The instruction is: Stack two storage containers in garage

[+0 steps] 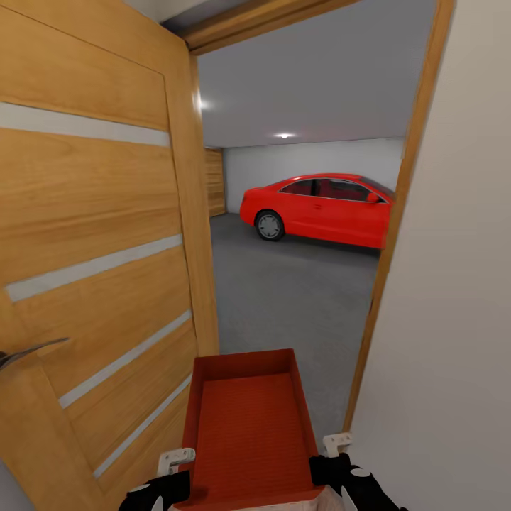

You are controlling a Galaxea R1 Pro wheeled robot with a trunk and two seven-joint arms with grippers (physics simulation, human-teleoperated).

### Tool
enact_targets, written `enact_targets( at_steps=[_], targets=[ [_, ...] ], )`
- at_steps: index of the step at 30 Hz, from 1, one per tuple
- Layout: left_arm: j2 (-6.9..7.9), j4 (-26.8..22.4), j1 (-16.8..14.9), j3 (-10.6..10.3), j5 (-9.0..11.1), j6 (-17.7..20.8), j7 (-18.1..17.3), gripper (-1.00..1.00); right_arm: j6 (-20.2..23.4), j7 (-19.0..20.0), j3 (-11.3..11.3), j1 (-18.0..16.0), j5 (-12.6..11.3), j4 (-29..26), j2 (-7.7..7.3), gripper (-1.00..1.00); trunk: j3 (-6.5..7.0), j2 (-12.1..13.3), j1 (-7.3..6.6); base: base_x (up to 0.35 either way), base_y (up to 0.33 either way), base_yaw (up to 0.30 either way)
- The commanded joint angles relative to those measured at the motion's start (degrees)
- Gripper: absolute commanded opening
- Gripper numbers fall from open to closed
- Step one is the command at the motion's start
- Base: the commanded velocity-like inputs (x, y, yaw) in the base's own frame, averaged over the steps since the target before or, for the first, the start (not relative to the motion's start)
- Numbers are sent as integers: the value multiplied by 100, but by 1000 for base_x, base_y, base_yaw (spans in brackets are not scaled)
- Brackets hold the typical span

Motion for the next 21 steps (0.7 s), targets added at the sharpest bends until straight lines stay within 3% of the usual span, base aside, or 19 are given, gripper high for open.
enact_targets(
  at_steps=[1, 17, 21],
  targets=[
    [115, -19, 3, 0, -206, -351, 147, -100, 37, 220, -24, -5, -165, -2, -3, -100, -10, -8, 4, 219, 196, 0],
    [115, -17, 3, 0, -208, -351, 147, -100, 37, 220, -24, -4, -165, -2, -3, -100, -10, -8, 4, 19, 20, 0],
    [115, -19, 3, 0, -208, -351, 147, -100, 37, 220, -23, -5, -165, -2, -3, -100, -10, -8, 4, 62, 232, 0]
  ],
)
